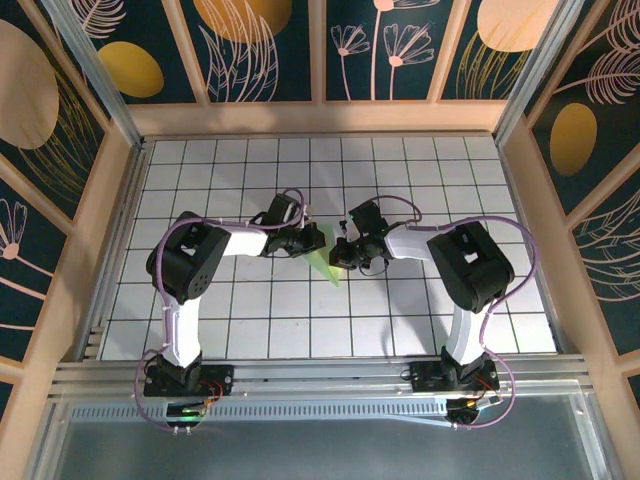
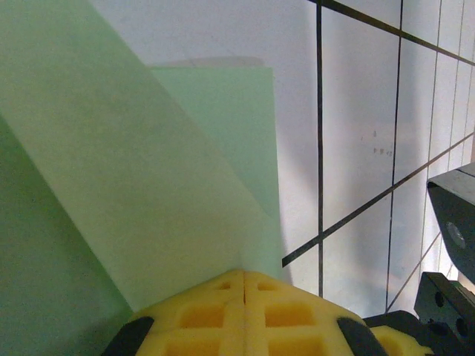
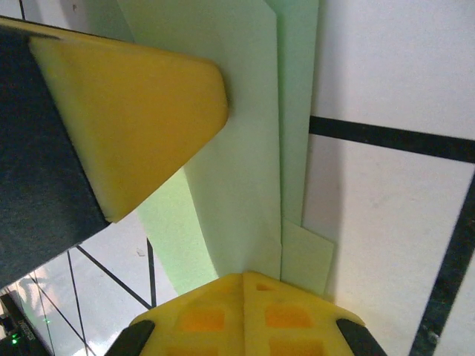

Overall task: Fold a paper plane with a square sheet of paper (fold left side to right side)
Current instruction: Fourth fold the wing at the center of the table.

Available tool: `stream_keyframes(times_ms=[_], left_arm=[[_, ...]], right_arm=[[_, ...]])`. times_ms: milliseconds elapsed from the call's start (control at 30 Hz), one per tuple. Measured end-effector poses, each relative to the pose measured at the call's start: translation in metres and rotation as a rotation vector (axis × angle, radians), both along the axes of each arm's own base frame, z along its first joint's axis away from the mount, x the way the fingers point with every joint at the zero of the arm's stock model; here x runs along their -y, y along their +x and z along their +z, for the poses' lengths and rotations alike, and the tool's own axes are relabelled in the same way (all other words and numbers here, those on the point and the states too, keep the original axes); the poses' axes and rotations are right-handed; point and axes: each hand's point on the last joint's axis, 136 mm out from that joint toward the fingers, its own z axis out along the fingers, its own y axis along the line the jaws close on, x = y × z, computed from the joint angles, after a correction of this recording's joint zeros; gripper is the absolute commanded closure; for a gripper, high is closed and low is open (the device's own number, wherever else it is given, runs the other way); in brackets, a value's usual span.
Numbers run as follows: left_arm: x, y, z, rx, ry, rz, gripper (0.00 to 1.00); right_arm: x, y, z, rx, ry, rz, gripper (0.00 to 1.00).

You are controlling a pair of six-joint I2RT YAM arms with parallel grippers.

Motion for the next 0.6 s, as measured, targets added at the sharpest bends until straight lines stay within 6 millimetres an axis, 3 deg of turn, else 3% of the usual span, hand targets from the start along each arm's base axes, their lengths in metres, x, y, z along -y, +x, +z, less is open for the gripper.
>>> stream_keyframes(times_ms=[600], left_arm=[[-0.041,0.064,0.001,0.042,0.029,0.044,0.99]], right_arm=[[0.001,0.011,0.001,0.056,-0.021,-0.008,1.00]])
